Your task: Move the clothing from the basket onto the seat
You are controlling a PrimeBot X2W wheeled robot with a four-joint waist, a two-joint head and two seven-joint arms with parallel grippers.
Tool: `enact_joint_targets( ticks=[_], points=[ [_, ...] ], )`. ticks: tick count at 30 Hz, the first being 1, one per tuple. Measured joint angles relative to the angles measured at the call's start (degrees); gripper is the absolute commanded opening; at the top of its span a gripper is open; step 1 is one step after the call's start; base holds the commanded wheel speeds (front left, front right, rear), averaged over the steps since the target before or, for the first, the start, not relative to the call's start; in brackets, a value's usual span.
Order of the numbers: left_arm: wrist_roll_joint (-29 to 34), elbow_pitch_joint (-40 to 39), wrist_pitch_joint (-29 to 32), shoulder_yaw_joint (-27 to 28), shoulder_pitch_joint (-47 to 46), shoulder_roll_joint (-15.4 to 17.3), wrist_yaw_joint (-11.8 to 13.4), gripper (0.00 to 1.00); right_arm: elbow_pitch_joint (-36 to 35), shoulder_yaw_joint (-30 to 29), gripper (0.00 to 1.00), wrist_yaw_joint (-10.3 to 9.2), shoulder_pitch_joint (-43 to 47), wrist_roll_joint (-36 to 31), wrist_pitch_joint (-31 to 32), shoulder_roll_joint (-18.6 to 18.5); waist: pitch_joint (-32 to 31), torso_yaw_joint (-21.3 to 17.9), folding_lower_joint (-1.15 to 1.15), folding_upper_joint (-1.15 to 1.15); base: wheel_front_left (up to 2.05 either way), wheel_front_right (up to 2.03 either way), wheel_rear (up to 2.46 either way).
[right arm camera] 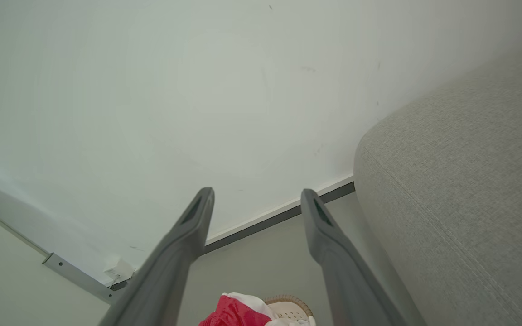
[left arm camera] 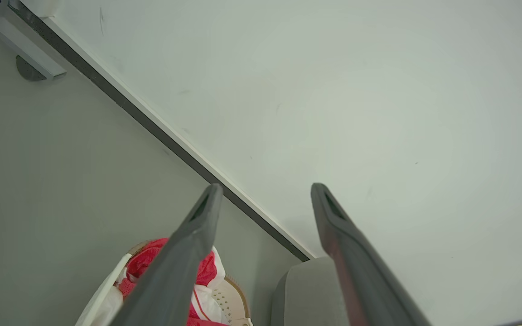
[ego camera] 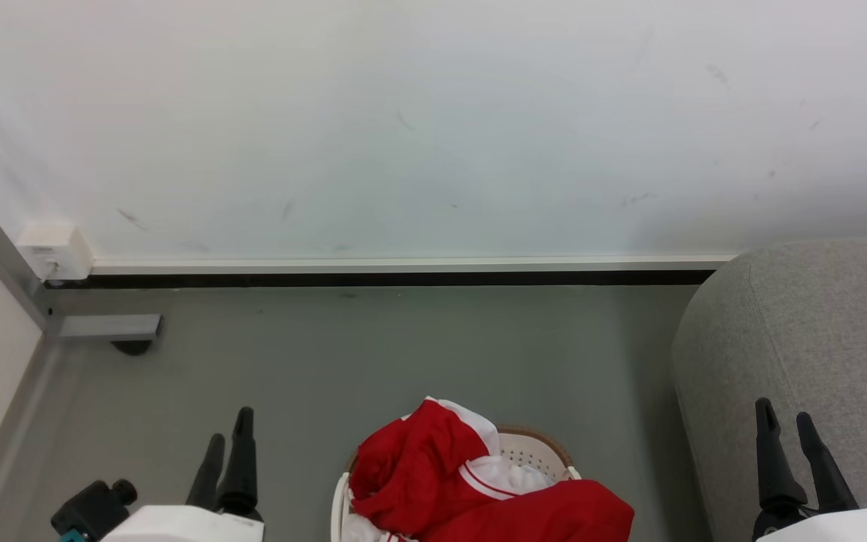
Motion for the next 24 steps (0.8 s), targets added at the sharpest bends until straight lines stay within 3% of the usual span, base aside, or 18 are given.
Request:
enact_joint_targets(
  ticks=[11, 24],
  points=[
    [11.47, -1.05, -1.65, -0.13, 0.55, 0.02, 0.74, 1.0, 0.82, 1.16, 1.0, 0.0, 0.21, -9.65, -1.88, -0.43, -0.05, 0.14, 0.0, 0.0, 0.0, 0.0, 0.0],
    [20.18, -0.46, -3.86, -0.45, 1.22, 0.05, 1.05, 1.0, 1.19, 2.12, 1.0, 0.0, 0.28, -18.27, -3.89, -0.48, -0.22, 0.29, 0.0, 0.0, 0.0, 0.0, 0.0]
  ],
)
